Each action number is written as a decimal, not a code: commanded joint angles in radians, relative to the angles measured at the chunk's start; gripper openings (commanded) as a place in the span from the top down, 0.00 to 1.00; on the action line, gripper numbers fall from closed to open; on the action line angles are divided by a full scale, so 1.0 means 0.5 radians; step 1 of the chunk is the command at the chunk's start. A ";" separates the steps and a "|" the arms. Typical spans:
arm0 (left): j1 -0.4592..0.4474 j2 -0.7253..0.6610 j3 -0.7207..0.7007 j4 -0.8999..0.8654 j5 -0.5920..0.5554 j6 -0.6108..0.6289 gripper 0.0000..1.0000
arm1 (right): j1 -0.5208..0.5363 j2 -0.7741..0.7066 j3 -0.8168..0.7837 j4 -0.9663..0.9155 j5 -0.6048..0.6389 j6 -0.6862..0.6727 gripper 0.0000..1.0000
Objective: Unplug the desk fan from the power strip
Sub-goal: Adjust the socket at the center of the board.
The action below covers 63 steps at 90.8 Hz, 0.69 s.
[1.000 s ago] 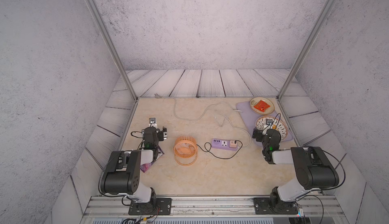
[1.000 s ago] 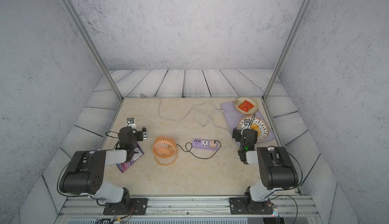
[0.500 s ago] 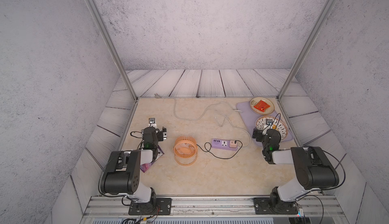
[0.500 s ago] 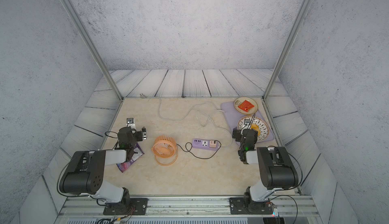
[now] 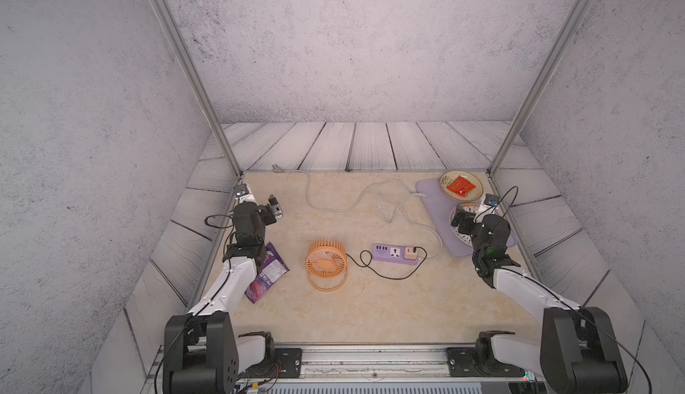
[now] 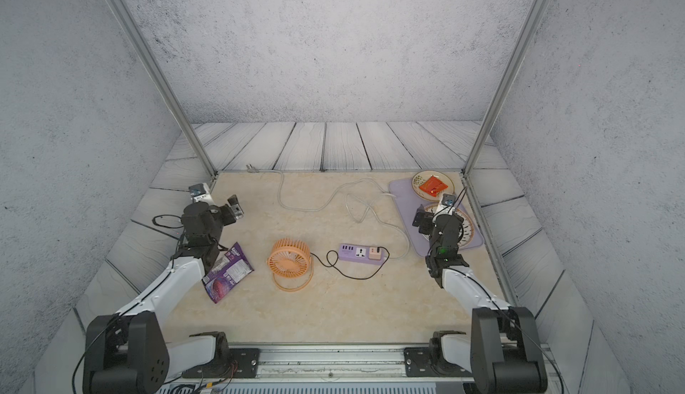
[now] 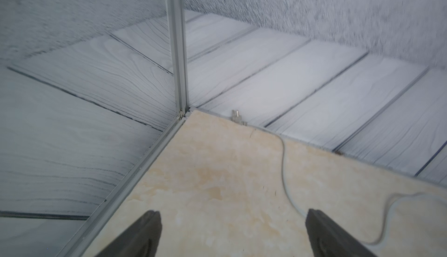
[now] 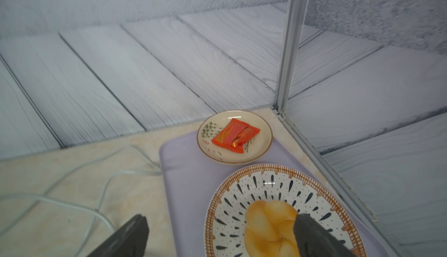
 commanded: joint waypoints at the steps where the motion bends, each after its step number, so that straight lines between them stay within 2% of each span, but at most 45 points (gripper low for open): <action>1: 0.085 0.006 0.130 -0.273 0.426 -0.598 0.00 | -0.025 -0.197 0.064 -0.533 0.073 0.797 0.01; 8: 0.078 0.028 0.228 -0.279 0.736 -0.559 0.01 | -0.050 -0.235 0.078 -0.564 -0.258 0.764 0.01; 17: 0.008 0.045 0.404 -0.490 0.945 -0.434 0.04 | -0.048 -0.225 0.269 -0.844 -0.515 0.757 0.01; 26: -0.176 0.053 0.573 -0.765 1.009 -0.229 0.06 | -0.049 -0.171 0.406 -1.061 -0.812 0.752 0.04; 35: -0.476 0.103 0.746 -0.996 0.977 0.023 0.06 | -0.050 -0.138 0.456 -1.227 -1.070 0.716 0.05; 46: -0.806 0.285 0.943 -1.219 0.956 0.212 0.06 | -0.050 -0.160 0.447 -1.382 -1.164 0.686 0.05; 63: -1.105 0.727 1.267 -1.420 1.047 0.319 0.05 | -0.049 -0.306 0.289 -1.437 -1.286 0.681 0.05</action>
